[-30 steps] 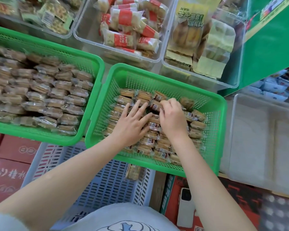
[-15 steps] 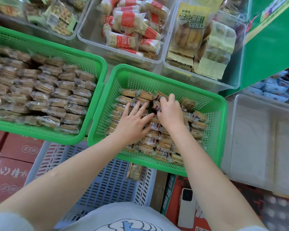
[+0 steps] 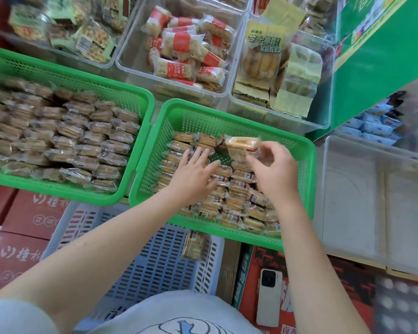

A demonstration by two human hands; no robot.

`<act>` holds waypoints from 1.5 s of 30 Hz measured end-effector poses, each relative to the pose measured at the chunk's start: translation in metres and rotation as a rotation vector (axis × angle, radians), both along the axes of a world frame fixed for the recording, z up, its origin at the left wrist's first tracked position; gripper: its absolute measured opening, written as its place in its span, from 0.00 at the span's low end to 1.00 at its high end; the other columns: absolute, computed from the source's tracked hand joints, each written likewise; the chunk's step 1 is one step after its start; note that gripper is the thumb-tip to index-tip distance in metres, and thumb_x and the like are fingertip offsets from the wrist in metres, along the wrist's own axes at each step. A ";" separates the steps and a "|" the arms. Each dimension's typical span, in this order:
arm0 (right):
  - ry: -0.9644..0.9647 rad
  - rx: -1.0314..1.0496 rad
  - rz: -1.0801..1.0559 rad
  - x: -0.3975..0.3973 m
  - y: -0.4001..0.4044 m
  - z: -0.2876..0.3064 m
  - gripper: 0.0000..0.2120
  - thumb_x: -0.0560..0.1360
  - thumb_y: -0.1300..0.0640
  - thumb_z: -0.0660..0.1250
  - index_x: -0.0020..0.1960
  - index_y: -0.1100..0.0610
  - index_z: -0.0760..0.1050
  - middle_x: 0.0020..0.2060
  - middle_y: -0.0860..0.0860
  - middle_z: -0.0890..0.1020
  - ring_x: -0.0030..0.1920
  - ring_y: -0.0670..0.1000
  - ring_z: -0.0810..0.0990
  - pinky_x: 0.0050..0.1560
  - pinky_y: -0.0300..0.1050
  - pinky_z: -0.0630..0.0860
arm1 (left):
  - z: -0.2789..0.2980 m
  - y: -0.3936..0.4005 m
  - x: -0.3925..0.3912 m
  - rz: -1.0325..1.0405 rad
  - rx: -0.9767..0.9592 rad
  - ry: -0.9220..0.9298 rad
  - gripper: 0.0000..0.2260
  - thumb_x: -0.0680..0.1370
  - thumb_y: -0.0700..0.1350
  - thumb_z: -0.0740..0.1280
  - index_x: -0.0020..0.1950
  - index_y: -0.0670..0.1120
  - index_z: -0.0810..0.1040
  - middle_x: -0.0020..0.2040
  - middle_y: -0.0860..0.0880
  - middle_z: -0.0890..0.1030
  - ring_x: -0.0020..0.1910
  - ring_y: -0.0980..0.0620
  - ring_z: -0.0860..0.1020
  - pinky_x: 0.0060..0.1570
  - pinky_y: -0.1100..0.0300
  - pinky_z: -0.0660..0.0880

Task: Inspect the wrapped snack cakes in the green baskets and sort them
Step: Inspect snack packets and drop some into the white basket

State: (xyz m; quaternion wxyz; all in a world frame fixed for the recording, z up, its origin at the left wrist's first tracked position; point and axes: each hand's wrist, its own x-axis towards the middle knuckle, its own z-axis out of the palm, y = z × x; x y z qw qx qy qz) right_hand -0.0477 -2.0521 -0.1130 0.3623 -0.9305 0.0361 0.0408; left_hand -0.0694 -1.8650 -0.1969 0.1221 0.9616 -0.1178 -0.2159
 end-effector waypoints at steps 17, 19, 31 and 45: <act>0.532 1.115 -0.036 -0.121 -0.003 0.059 0.12 0.72 0.53 0.69 0.53 0.56 0.74 0.48 0.52 0.83 0.52 0.53 0.80 0.48 0.49 0.77 | 0.139 0.005 -0.121 0.928 -1.784 0.675 0.14 0.77 0.47 0.66 0.60 0.45 0.80 0.49 0.44 0.85 0.42 0.52 0.83 0.36 0.64 0.81; 0.522 1.134 -0.038 -0.132 -0.004 0.063 0.11 0.74 0.52 0.67 0.52 0.56 0.75 0.50 0.53 0.82 0.52 0.53 0.79 0.46 0.47 0.77 | 0.144 0.006 -0.132 0.893 -1.825 0.666 0.14 0.77 0.46 0.66 0.61 0.44 0.80 0.50 0.43 0.85 0.43 0.52 0.84 0.37 0.64 0.81; 0.290 1.049 -0.204 -0.177 0.018 0.070 0.08 0.79 0.50 0.63 0.49 0.54 0.76 0.43 0.47 0.84 0.44 0.46 0.80 0.42 0.42 0.74 | 0.151 0.004 -0.164 1.144 -1.684 0.464 0.06 0.81 0.36 0.66 0.56 0.38 0.78 0.50 0.39 0.85 0.46 0.46 0.85 0.37 0.56 0.83; -0.202 0.255 -0.126 -0.195 0.017 0.069 0.09 0.84 0.57 0.58 0.48 0.62 0.69 0.35 0.56 0.74 0.31 0.44 0.68 0.31 0.42 0.68 | 0.144 0.000 -0.181 0.871 -1.392 0.127 0.06 0.83 0.36 0.63 0.48 0.44 0.75 0.38 0.49 0.80 0.37 0.53 0.78 0.39 0.59 0.77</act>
